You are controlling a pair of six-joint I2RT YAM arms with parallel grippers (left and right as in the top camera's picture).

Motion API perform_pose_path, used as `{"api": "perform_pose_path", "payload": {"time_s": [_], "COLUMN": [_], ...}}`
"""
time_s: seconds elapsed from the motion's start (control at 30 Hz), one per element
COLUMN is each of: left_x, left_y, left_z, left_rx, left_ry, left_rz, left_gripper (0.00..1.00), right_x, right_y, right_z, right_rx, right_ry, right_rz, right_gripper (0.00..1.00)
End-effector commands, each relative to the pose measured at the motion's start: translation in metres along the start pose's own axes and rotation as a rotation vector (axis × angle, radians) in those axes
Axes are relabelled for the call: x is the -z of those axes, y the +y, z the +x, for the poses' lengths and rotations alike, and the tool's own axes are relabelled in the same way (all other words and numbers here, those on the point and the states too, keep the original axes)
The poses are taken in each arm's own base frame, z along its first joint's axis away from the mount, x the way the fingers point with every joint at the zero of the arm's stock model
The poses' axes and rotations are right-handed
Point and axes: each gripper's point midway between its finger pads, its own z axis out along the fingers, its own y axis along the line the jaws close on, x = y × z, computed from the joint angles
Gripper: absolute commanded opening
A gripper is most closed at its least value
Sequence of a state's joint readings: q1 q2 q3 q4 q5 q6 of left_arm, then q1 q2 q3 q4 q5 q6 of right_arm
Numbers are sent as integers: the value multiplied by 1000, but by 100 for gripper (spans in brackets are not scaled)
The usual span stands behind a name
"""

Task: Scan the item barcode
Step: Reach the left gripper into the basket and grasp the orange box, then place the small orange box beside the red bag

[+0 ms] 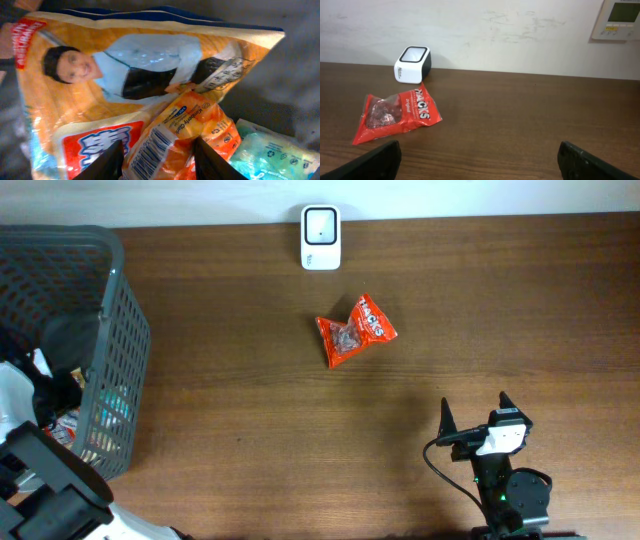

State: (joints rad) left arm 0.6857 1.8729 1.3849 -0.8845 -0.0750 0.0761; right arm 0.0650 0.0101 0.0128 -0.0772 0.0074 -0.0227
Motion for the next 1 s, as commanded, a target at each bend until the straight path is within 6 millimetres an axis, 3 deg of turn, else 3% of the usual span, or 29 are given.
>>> {"api": "perform_pose_path", "payload": {"time_s": [0.0, 0.03, 0.1, 0.13, 0.17, 0.2, 0.27, 0.33, 0.37, 0.4, 0.43, 0.47, 0.53, 0.57, 0.67, 0.73, 0.77, 0.87, 0.9, 0.97], "left_x": [-18, -7, 38, 71, 132, 180, 270, 386, 429, 460, 473, 479, 443, 412, 342, 298, 265, 199, 171, 142], "left_y": [-9, -7, -7, -12, -25, -36, -54, -81, -96, -113, -128, -161, -214, -241, -330, -373, -408, -468, -498, -536], "left_z": [11, 1, -34, -56, -93, -112, -131, -121, -106, -90, -79, -57, -30, -18, 24, 46, 69, 120, 149, 198], "left_rx": [-9, -6, 11, 11, -2, -24, -52, -75, -81, -88, -126, -201, -234, -245, -431, -531, -605, -731, -796, -883], "left_ry": [61, 41, -36, -103, -251, -366, -564, -776, -815, -816, -810, -741, -565, -490, -384, -323, -244, -118, -69, -1], "left_rz": [50, 49, 78, 123, 234, 318, 466, 712, 855, 973, 1033, 1106, 1021, 879, 574, 457, 434, 384, 385, 432], "left_gripper": [0, 0, 0, 0, 0, 0, 0, 0, 0, 0, 0, 0, 0, 0, 0, 0, 0, 0, 0, 0], "right_x": [0, 0, 0, 0, 0, 0, 0, 0, 0, 0, 0, 0, 0, 0, 0, 0, 0, 0, 0, 0], "right_y": [-2, -2, -2, -2, -2, -2, -2, -2, -2, -2, -2, -2, -2, -2, -2, -2, -2, -2, -2, -2], "right_z": [3, 3, 3, 3, 3, 3, 3, 3, 3, 3, 3, 3, 3, 3, 3, 3, 3, 3, 3, 3], "right_rx": [-4, -4, -4, -4, -4, -4, -4, -4, -4, -4, -4, -4, -4, -4, -4, -4, -4, -4, -4, -4], "right_ry": [6, 6, 6, 6, 6, 6, 6, 6, 6, 6, 6, 6, 6, 6, 6, 6, 6, 6, 6, 6], "right_rz": [10, 10, 10, 10, 10, 10, 10, 10, 10, 10, 11, 10, 10, 10, 10, 10, 10, 10, 10, 10], "right_gripper": [98, 99, 99, 99, 99, 99, 98, 99, 99, 98, 99, 98, 99, 98, 99, 99, 98, 98, 98, 99]}}
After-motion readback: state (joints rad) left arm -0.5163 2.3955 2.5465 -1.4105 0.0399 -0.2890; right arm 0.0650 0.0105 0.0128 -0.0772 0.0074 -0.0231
